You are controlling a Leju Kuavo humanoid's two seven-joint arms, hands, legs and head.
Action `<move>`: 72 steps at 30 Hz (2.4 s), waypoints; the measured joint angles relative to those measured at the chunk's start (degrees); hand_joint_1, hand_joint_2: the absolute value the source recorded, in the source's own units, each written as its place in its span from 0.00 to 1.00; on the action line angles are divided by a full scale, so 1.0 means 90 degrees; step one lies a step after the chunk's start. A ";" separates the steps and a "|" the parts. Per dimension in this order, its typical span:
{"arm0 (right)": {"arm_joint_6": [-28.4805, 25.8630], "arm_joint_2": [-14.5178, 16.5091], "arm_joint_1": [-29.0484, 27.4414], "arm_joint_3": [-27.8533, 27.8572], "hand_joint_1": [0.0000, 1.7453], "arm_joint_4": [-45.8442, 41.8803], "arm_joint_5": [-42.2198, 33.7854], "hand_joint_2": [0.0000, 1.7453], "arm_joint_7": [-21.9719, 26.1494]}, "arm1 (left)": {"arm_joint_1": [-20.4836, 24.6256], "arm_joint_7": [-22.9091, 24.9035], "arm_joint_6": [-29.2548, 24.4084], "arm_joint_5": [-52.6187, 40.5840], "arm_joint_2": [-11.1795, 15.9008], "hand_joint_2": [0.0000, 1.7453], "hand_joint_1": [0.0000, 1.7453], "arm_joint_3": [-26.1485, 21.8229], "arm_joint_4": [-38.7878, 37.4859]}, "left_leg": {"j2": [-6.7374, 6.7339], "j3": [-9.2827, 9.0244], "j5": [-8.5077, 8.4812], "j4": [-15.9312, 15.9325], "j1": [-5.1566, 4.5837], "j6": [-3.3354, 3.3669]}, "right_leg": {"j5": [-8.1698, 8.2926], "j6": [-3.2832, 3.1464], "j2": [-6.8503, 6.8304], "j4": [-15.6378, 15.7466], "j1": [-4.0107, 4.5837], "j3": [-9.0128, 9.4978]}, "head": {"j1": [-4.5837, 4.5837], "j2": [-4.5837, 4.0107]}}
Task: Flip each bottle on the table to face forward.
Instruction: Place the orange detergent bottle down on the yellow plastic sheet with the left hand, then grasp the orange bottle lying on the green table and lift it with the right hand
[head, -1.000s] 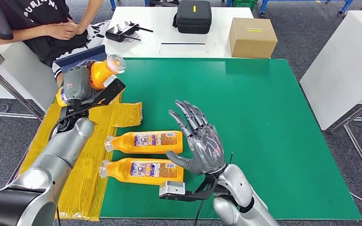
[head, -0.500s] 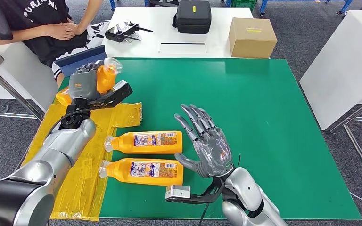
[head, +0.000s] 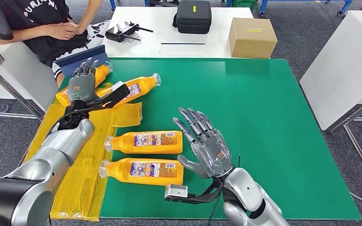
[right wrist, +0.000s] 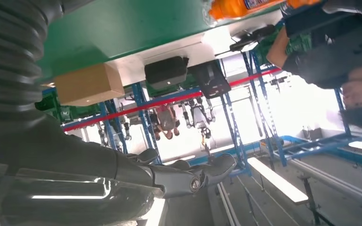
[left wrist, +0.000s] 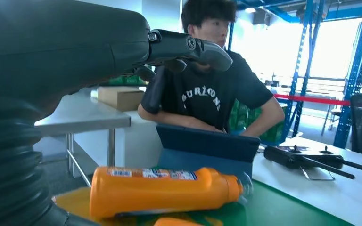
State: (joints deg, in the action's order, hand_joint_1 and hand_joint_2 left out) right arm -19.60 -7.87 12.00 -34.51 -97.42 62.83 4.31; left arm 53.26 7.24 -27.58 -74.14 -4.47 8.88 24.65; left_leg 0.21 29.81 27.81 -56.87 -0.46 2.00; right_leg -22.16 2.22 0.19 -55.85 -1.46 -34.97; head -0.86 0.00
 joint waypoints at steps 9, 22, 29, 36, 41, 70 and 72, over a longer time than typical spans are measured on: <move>0.1516 -0.0304 0.0432 0.0084 0.00 0.0265 -0.0507 1.00 -0.0452 | -0.0074 -0.1987 0.1006 0.1871 -0.0239 1.00 0.00 -0.0872 0.0064 | 0.0000 -0.0001 -0.0001 -0.0001 -0.0005 0.0001 | 0.0001 0.0001 -0.0001 0.0001 -0.0002 0.0001 | 0.0000 0.0000; 0.2192 -0.0967 0.1660 0.0522 0.00 0.2042 -0.1467 1.00 -0.0228 | -0.0810 -0.3548 0.2562 0.5092 -0.0706 1.00 0.00 -0.1689 0.1824 | 0.0000 0.0002 0.0001 -0.0002 -0.0007 0.0002 | 0.0002 0.0002 0.0000 0.0001 -0.0005 0.0001 | -0.0001 0.0000; 0.2168 -0.0722 0.2264 0.0461 0.00 0.3171 -0.1616 1.00 0.0094 | -0.1202 -0.3531 0.2447 0.5488 -0.0747 1.00 0.00 -0.1505 0.2550 | 0.0000 0.0002 0.0000 -0.0001 -0.0002 0.0001 | 0.0002 0.0002 0.0000 -0.0001 -0.0001 0.0000 | 0.0001 0.0000; 0.2201 -0.0100 0.3113 0.0248 0.00 0.4477 -0.1900 1.00 0.0490 | -0.1226 -0.3565 0.2342 0.5801 -0.0729 1.00 0.00 -0.1245 0.2601 | 0.0000 0.0003 -0.0006 -0.0001 0.0003 -0.0004 | 0.0003 0.0001 -0.0001 -0.0008 0.0000 0.0000 | 0.0001 0.0000; 0.2250 0.0387 0.3425 0.0015 0.00 0.5065 -0.1975 1.00 0.0588 | -0.1224 -0.3533 0.2273 0.5882 -0.0722 1.00 0.00 -0.1141 0.2601 | 0.0000 0.0002 -0.0006 -0.0001 0.0004 -0.0004 | 0.0002 0.0001 -0.0001 -0.0007 0.0001 -0.0001 | 0.0001 0.0000; 0.2045 0.1769 0.4012 -0.0752 0.00 0.6832 -0.2239 1.00 0.0613 | -0.1212 -0.3392 0.2061 0.5855 -0.0725 1.00 0.00 -0.1030 0.2586 | -0.0001 0.0000 -0.0006 -0.0002 0.0002 -0.0004 | 0.0002 0.0001 -0.0001 -0.0007 0.0000 -0.0001 | 0.0000 0.0000; 0.1958 0.1860 0.4031 -0.0797 0.00 0.7011 -0.2215 1.00 0.0593 | -0.1191 -0.3415 0.2054 0.5857 -0.0725 1.00 0.00 -0.1030 0.2557 | -0.0001 0.0000 -0.0006 -0.0002 0.0002 -0.0004 | 0.0002 0.0001 -0.0001 -0.0007 0.0000 -0.0001 | -0.0001 0.0000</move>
State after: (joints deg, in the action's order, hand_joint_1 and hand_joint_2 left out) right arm -1.98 8.87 48.28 -41.68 -34.31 42.89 9.65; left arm 42.54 -23.50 -9.09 -21.43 -10.99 -0.39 47.67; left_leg 0.21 29.81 27.76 -56.89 -0.44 1.96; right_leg -22.14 2.23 0.18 -55.92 -1.46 -34.98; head -0.87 0.00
